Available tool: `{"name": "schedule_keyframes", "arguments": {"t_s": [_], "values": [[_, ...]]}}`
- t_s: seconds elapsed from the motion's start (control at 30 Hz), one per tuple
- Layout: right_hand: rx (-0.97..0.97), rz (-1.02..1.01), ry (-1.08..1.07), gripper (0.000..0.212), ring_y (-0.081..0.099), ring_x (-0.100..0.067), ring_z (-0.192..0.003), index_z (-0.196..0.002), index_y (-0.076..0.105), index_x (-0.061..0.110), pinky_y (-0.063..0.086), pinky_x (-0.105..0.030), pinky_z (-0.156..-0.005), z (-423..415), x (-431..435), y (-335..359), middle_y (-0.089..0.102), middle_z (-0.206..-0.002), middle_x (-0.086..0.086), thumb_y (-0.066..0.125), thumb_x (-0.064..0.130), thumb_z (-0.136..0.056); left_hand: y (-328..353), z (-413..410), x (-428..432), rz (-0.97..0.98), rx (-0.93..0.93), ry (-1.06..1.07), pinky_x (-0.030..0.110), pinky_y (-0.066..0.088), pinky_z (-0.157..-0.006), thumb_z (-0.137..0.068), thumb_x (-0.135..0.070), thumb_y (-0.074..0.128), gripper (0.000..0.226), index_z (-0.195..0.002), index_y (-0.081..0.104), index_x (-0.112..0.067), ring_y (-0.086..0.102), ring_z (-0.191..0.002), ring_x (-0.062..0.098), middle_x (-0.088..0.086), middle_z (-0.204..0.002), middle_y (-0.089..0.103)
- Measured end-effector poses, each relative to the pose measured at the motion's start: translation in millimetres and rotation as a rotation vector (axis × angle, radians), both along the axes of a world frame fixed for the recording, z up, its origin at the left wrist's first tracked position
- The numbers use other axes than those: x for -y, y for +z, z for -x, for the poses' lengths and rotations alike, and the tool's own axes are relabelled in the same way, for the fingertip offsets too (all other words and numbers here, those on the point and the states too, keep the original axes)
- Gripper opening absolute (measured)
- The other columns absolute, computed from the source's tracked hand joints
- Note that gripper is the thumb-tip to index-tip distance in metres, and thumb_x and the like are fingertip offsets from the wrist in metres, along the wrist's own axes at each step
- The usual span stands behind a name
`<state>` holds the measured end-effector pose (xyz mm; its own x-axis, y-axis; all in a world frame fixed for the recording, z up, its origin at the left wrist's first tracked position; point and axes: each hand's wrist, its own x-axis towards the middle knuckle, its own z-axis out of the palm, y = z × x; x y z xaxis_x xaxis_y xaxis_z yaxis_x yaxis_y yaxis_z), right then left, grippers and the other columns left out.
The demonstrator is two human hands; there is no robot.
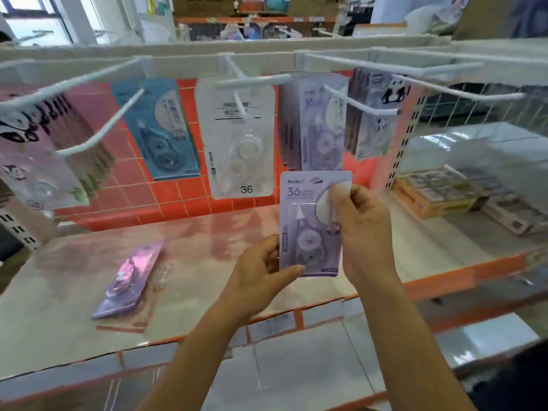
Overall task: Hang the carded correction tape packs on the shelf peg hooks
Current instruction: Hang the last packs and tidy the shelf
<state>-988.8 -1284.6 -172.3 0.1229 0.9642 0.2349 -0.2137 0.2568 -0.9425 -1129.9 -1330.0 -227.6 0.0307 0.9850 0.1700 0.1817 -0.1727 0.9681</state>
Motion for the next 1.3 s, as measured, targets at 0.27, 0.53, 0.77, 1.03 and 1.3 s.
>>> {"name": "schedule_keyframes", "arguments": {"t_s": [0.27,0.53,0.77,1.03,1.3], "values": [[-0.076,-0.156,0.095,0.013,0.062,-0.018,-0.076,-0.081,0.065,0.012,0.054,-0.035,-0.07,-42,2,39,0.067,-0.077,-0.001,0.063,0.024,-0.086,30,-43,-2,-0.153,-0.028,0.025,0.03,0.056,-0.085,-0.076,-0.027,0.074,0.038,-0.112,0.063,-0.034,0.069,-0.098,0.01,-0.01,-0.107,0.072],[-0.173,-0.264,0.093,0.011,0.055,-0.026,-0.079,-0.077,0.064,0.017,0.05,-0.042,-0.074,-57,-7,60,0.061,-0.081,-0.008,0.062,0.021,-0.087,60,-58,-10,-0.298,-0.081,0.018,0.039,0.057,-0.086,-0.077,-0.033,0.069,0.037,-0.113,0.063,-0.04,0.069,-0.1,0.017,-0.008,-0.109,0.071],[-0.111,-0.279,0.067,0.014,0.056,-0.024,-0.077,-0.078,0.061,0.012,0.051,-0.043,-0.073,-58,-20,62,0.06,-0.081,-0.011,0.061,0.02,-0.09,60,-62,-19,-0.339,-0.132,0.039,0.031,0.057,-0.083,-0.078,-0.027,0.071,0.041,-0.108,0.06,-0.054,0.068,-0.099,0.01,-0.014,-0.108,0.07],[0.072,-0.242,-0.056,0.009,0.048,0.003,-0.06,-0.082,0.061,0.017,0.041,-0.019,-0.06,-32,-73,58,0.055,-0.066,0.011,0.065,0.021,-0.089,51,-51,-59,-0.225,-0.269,0.208,0.043,0.056,-0.082,-0.079,-0.038,0.068,0.032,-0.106,0.063,-0.023,0.069,-0.09,0.015,-0.005,-0.098,0.072],[0.285,-0.266,-0.217,0.024,0.059,-0.025,-0.07,-0.084,0.056,0.006,0.051,-0.044,-0.066,-1,-139,60,0.061,-0.075,-0.007,0.064,0.029,-0.085,70,-43,-106,-0.113,-0.521,0.431,0.039,0.049,-0.07,-0.091,-0.039,0.061,0.034,-0.094,0.063,-0.006,0.061,-0.078,0.029,0.01,-0.083,0.066]]}}
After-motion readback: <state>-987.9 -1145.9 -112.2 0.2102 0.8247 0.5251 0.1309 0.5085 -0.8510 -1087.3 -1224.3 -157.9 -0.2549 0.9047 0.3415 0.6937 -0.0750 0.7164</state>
